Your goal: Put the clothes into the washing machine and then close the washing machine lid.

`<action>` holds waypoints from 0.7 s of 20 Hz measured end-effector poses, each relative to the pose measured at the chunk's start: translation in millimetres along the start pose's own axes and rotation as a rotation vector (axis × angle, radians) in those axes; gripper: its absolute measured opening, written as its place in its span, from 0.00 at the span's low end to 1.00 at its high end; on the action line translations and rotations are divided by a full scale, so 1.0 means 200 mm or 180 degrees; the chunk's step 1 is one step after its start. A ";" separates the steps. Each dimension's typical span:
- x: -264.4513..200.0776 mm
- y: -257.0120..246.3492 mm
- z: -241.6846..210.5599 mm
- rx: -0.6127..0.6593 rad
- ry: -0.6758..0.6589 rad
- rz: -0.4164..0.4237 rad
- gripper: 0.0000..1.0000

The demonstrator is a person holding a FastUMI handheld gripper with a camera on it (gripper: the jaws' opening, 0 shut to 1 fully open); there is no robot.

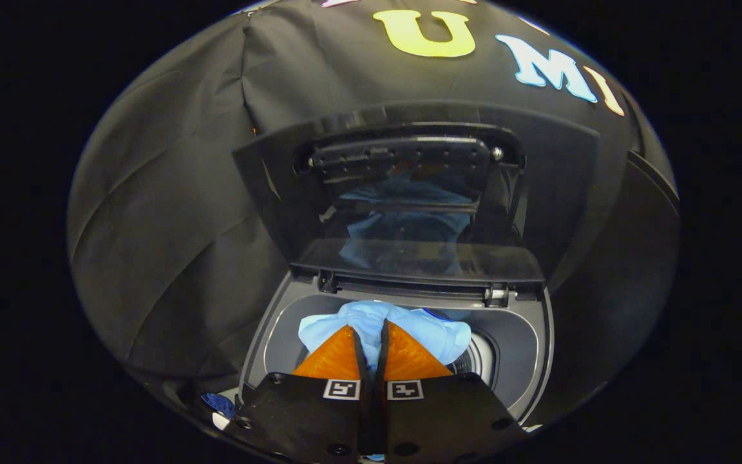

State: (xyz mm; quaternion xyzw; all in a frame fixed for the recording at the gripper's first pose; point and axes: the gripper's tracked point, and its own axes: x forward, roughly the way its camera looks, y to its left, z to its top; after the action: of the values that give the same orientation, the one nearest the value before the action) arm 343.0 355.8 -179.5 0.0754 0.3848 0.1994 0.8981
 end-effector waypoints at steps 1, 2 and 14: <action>0.03 -0.01 -0.02 0.0005 0.0046 -0.0033 0.01; 0.06 -0.02 -0.04 0.0013 0.0071 -0.0054 0.01; 0.21 -0.06 -0.15 0.0151 0.0311 -0.0230 0.01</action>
State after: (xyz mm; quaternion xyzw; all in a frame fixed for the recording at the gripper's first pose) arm 350.0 362.3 -231.6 0.0729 0.4353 0.1611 0.8828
